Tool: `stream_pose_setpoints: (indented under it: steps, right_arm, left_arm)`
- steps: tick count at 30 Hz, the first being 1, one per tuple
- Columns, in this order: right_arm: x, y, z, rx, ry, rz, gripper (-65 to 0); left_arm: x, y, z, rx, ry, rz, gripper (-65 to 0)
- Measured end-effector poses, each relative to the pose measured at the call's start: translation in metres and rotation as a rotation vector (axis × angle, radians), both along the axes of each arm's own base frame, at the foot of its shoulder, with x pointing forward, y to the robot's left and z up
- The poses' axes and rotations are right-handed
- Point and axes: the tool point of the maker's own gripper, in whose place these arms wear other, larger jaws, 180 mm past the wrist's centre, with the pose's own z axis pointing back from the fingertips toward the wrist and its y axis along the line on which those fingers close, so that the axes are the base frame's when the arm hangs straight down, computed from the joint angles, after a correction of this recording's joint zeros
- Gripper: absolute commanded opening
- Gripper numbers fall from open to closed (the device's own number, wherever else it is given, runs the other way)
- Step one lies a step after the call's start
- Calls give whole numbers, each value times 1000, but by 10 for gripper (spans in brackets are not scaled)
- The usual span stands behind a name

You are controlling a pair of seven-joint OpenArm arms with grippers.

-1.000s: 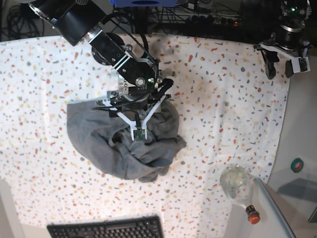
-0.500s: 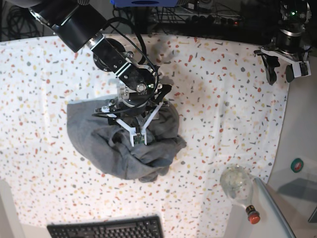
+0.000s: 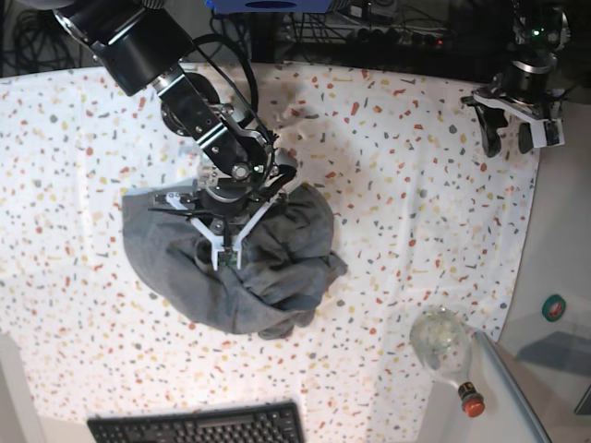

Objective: Layout the t-shirt on the table in an organized manner, then fold the t-shirt properly
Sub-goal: 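Drag the grasped shirt fabric with the right gripper away from the pile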

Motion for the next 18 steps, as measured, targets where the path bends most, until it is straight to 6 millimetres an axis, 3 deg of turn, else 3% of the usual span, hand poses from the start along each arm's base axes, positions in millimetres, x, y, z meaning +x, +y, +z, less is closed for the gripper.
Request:
stream_pose_setpoints:
  steps: [5, 8, 13, 16, 18]
  right_arm:
    - [-27, -15, 15, 47, -30, 6, -650]
    - [-36, -36, 32, 38, -62, 7, -650]
    - [-55, -63, 47, 43, -64, -8, -650]
    - [-56, -107, 54, 22, -76, -131, -650]
    - [-47, -137, 69, -11, -133, -196, -650]
  left_arm:
    - [21, -43, -21, -75, 13, -86, -457]
    - [40, -79, -25, -121, -4, -167, -637]
    - [76, -145, -18, -194, -54, -322, -650]
    - [101, -173, -15, -216, -84, -387, -650]
    - [114, -194, -21, -235, -80, -429, -650]
